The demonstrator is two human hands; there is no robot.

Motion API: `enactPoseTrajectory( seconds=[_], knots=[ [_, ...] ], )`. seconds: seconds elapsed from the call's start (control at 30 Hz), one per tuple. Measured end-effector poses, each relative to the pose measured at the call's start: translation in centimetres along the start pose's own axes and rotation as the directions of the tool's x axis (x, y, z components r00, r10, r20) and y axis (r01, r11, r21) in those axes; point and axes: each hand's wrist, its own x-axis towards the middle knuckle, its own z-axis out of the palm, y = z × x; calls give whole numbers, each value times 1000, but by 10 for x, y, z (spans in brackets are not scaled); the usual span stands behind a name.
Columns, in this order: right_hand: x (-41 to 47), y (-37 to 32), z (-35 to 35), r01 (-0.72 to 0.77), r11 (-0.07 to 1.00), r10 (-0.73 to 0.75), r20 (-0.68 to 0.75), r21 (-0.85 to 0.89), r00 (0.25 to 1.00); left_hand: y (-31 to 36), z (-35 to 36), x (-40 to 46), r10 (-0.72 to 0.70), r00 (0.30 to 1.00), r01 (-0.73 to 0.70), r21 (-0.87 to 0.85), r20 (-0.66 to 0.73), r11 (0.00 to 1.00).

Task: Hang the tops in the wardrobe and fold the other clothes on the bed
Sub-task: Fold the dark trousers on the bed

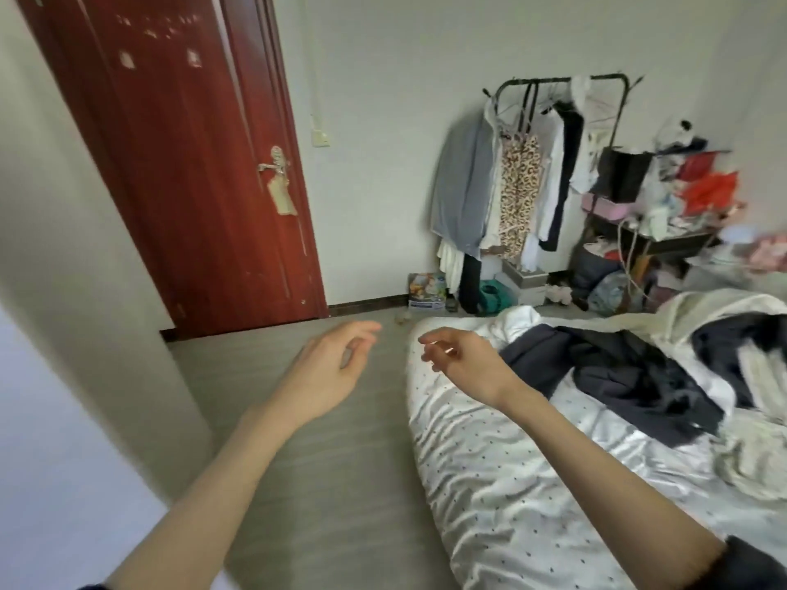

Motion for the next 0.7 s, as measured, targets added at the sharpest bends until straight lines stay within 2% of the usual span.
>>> enactPoseTrajectory(
  seconds=[0.2,0.37,0.47,0.7],
  knots=[
    [2,129,-114,-229,973,222,-139,-38,965,49,152,112,105,963,-59,-187,249,981],
    [-7,219,-166,-413,910,394,-219,-46,893,76,258,168,193,881,-89,-249,431,964],
    [-8,262,-180,-528,849,508,-238,-24,828,75,308,190,209,824,-71,-270,526,960],
    [28,377,-203,-762,643,746,-293,82,598,55,440,262,254,649,-65,-280,717,958]
  ],
)
